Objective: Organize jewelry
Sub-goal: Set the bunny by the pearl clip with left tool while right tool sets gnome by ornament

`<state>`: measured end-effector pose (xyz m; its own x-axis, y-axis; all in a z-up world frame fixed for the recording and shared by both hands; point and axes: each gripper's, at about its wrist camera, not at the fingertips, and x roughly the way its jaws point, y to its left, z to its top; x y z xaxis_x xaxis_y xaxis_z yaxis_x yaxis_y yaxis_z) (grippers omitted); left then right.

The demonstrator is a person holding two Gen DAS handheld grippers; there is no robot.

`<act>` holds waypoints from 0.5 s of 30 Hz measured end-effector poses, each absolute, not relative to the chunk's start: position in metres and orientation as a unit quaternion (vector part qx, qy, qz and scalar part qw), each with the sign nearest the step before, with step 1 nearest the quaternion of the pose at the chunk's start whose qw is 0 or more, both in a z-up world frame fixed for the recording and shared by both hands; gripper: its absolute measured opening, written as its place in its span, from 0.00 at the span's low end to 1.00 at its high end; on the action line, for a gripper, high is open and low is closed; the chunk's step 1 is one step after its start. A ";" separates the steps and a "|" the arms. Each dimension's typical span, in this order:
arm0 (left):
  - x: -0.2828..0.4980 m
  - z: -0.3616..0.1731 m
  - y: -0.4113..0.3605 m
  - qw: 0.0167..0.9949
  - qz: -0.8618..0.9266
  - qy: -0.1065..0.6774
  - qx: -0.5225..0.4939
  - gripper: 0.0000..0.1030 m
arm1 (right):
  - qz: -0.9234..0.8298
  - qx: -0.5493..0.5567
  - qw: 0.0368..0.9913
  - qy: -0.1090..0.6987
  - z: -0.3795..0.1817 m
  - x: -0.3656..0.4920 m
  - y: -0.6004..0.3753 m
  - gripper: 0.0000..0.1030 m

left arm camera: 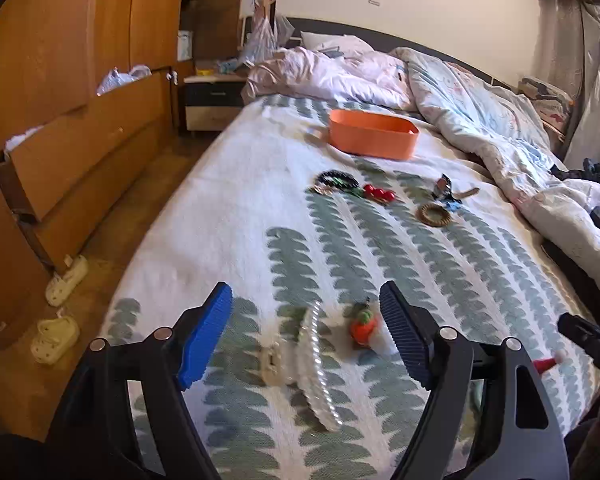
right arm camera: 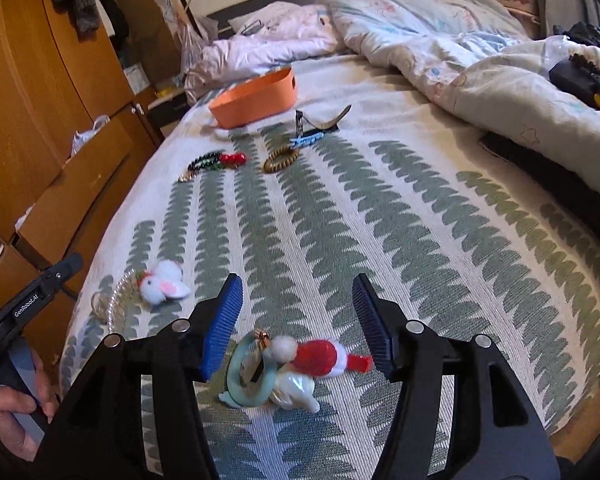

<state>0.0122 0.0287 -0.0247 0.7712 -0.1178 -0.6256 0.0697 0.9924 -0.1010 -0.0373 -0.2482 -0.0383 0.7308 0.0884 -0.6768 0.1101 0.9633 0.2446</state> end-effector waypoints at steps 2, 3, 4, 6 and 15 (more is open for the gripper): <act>0.014 -0.024 0.031 0.941 -0.046 0.333 -0.039 0.75 | -0.005 0.138 0.924 0.356 -0.035 -0.038 -0.249 0.58; 0.016 -0.024 0.032 0.940 -0.043 0.335 -0.041 0.77 | -0.005 0.138 0.926 0.352 -0.034 -0.038 -0.249 0.58; 0.017 -0.025 0.033 0.940 -0.042 0.336 -0.042 0.78 | -0.003 0.138 0.927 0.348 -0.032 -0.037 -0.249 0.58; 0.018 -0.025 0.034 0.939 -0.040 0.338 -0.043 0.79 | -0.001 0.140 0.930 0.340 -0.028 -0.037 -0.250 0.58; 0.021 -0.027 0.035 0.939 -0.043 0.336 -0.048 0.82 | 0.014 0.142 0.930 0.337 -0.025 -0.029 -0.249 0.58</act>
<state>0.0209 0.0350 -0.0273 0.7700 -0.1142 -0.6278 0.0491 0.9915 -0.1201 -0.0295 -0.2489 -0.0251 0.7719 0.1215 -0.6240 0.0702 0.9593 0.2737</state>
